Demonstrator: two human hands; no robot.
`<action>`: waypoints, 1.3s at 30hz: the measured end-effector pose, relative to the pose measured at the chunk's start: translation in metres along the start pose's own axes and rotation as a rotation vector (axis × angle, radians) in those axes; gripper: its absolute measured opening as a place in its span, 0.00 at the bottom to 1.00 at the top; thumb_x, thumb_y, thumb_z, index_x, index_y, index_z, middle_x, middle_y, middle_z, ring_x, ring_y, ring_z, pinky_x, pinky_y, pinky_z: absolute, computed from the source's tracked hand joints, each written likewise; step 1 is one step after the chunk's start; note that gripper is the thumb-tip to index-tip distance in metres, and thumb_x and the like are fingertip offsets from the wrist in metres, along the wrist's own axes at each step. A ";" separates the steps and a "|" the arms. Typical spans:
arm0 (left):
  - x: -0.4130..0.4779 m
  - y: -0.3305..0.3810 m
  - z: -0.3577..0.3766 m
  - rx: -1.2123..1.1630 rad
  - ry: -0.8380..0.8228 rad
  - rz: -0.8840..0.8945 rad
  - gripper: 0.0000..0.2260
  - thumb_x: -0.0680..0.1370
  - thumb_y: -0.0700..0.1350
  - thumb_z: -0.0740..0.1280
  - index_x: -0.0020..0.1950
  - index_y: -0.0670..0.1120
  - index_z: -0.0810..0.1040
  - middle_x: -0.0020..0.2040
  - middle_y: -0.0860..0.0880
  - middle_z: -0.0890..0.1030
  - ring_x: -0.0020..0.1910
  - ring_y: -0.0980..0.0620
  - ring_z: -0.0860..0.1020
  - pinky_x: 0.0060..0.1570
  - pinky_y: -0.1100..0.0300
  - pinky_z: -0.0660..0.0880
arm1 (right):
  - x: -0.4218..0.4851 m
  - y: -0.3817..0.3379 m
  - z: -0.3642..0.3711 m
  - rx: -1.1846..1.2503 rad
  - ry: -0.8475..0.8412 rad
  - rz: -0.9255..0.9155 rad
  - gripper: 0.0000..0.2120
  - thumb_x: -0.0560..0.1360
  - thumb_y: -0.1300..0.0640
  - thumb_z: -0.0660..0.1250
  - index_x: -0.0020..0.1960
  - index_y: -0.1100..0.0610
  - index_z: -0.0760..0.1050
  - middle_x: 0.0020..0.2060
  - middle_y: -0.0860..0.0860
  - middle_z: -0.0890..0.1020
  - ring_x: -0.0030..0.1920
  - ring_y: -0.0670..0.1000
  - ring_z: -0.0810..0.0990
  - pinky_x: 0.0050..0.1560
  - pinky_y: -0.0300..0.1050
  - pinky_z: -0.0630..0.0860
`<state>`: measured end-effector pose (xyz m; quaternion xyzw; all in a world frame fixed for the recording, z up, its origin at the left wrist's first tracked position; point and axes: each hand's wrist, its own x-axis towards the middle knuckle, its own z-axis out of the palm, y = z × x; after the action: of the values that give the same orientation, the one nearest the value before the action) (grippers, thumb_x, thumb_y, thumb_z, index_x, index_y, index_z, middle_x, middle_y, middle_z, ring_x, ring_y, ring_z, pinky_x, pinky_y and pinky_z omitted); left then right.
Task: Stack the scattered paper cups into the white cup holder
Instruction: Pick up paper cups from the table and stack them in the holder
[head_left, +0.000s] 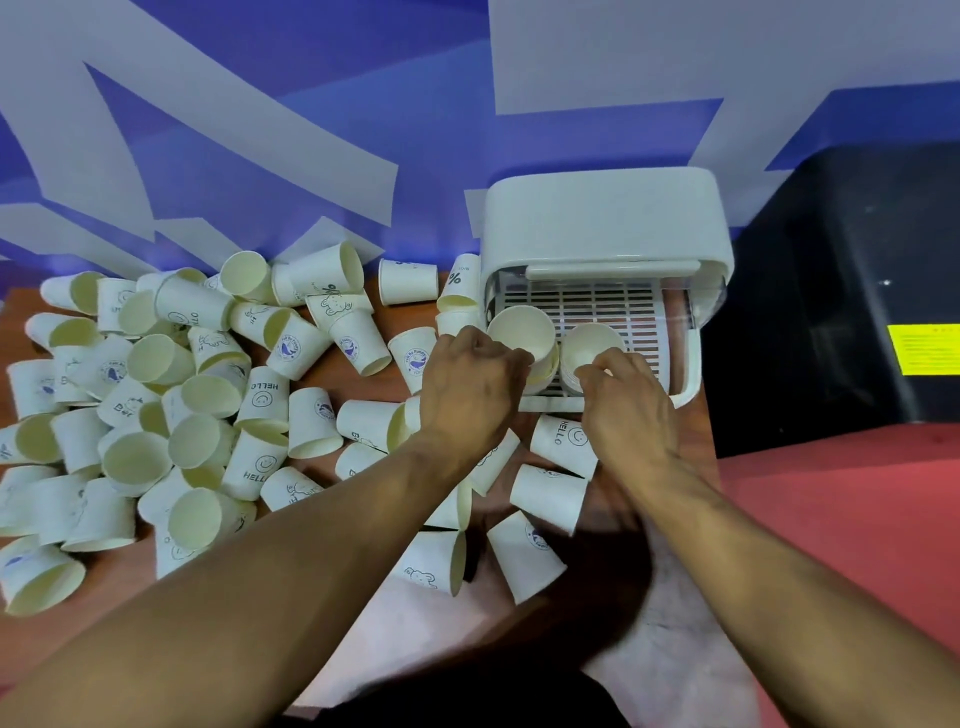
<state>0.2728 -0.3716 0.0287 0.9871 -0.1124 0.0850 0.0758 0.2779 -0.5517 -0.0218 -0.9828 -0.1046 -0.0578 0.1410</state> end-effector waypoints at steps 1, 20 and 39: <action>0.000 0.000 0.001 0.009 -0.002 0.010 0.06 0.77 0.45 0.68 0.49 0.50 0.85 0.40 0.47 0.85 0.42 0.44 0.77 0.39 0.56 0.69 | -0.001 0.001 0.002 0.020 0.002 0.005 0.12 0.64 0.72 0.68 0.45 0.62 0.82 0.42 0.56 0.80 0.42 0.60 0.75 0.36 0.44 0.68; 0.007 0.005 0.018 0.152 -0.314 0.081 0.12 0.75 0.43 0.66 0.58 0.51 0.80 0.49 0.45 0.82 0.52 0.46 0.76 0.44 0.57 0.71 | 0.005 -0.004 0.004 0.029 -0.074 0.078 0.12 0.67 0.68 0.66 0.48 0.59 0.81 0.44 0.55 0.79 0.47 0.59 0.76 0.42 0.46 0.64; -0.114 -0.113 -0.047 -0.178 -0.134 -0.310 0.16 0.79 0.52 0.64 0.66 0.51 0.74 0.64 0.50 0.75 0.57 0.46 0.77 0.46 0.54 0.74 | 0.005 -0.180 -0.023 0.238 -0.009 -0.273 0.14 0.72 0.59 0.69 0.57 0.59 0.77 0.51 0.57 0.79 0.50 0.59 0.77 0.48 0.52 0.75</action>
<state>0.1826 -0.2307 0.0384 0.9855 0.0293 -0.0037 0.1672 0.2411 -0.3880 0.0483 -0.9360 -0.2439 -0.0594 0.2466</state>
